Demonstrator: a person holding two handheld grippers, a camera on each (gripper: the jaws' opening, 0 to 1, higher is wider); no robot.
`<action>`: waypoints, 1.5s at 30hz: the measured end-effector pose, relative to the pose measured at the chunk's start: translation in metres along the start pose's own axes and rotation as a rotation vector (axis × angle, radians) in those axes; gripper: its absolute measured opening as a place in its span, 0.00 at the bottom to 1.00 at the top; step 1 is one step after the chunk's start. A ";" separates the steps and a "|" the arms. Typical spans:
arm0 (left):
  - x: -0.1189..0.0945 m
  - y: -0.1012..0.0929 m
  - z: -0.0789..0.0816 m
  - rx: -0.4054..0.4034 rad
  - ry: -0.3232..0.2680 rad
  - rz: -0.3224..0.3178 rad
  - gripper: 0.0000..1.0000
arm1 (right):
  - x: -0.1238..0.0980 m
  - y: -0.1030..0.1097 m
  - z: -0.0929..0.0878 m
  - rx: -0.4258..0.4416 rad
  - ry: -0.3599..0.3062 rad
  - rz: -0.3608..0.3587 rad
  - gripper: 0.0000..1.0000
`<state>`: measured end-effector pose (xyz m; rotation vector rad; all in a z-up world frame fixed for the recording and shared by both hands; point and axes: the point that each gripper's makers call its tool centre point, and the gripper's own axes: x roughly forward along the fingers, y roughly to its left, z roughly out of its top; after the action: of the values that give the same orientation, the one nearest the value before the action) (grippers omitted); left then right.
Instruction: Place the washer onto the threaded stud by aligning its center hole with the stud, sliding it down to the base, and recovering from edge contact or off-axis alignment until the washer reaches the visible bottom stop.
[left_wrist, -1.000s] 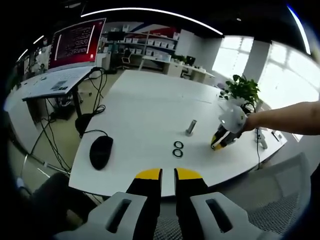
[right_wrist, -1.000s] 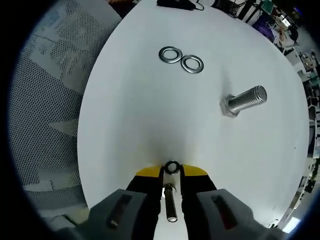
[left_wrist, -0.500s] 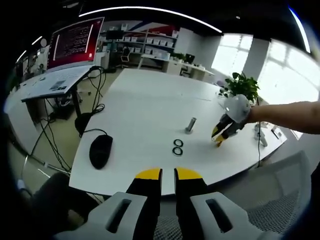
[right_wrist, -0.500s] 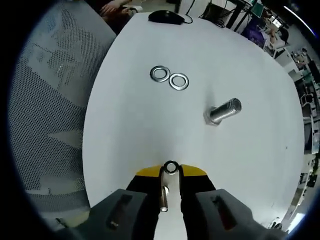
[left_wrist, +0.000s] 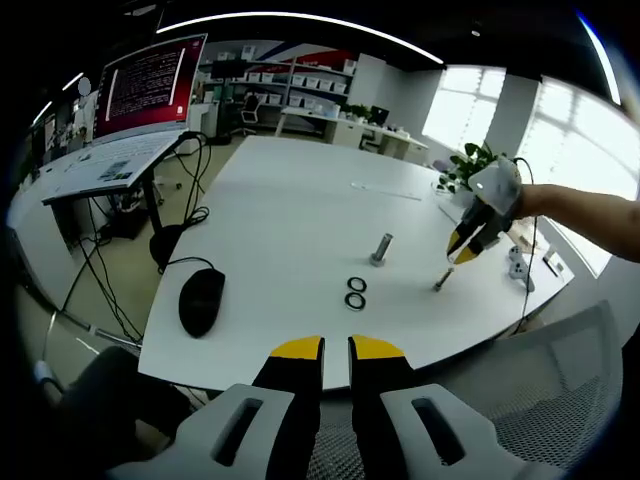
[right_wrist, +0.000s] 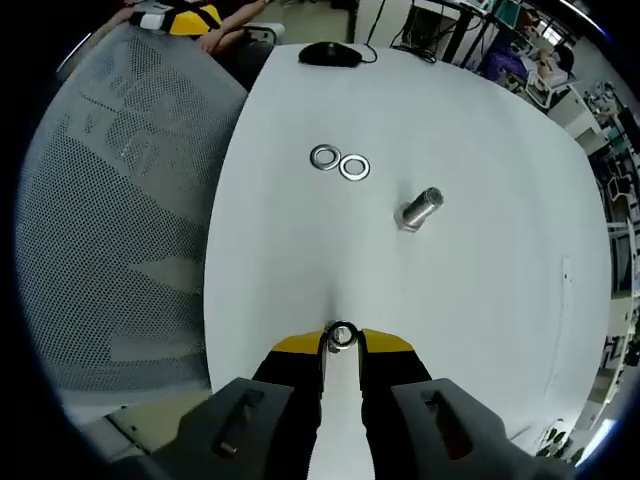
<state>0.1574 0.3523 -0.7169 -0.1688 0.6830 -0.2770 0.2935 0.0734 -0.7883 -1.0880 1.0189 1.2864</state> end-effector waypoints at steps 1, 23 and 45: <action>0.000 0.000 0.000 0.000 0.000 0.000 0.07 | 0.000 0.001 -0.002 0.001 0.002 0.003 0.14; 0.000 0.000 0.000 -0.003 -0.005 0.000 0.07 | 0.019 0.005 -0.013 0.034 0.024 0.000 0.14; -0.001 0.000 0.001 -0.008 -0.009 0.004 0.07 | 0.057 0.008 -0.019 0.050 0.060 0.009 0.14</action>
<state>0.1573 0.3527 -0.7159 -0.1766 0.6753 -0.2692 0.2881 0.0660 -0.8481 -1.0901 1.0964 1.2353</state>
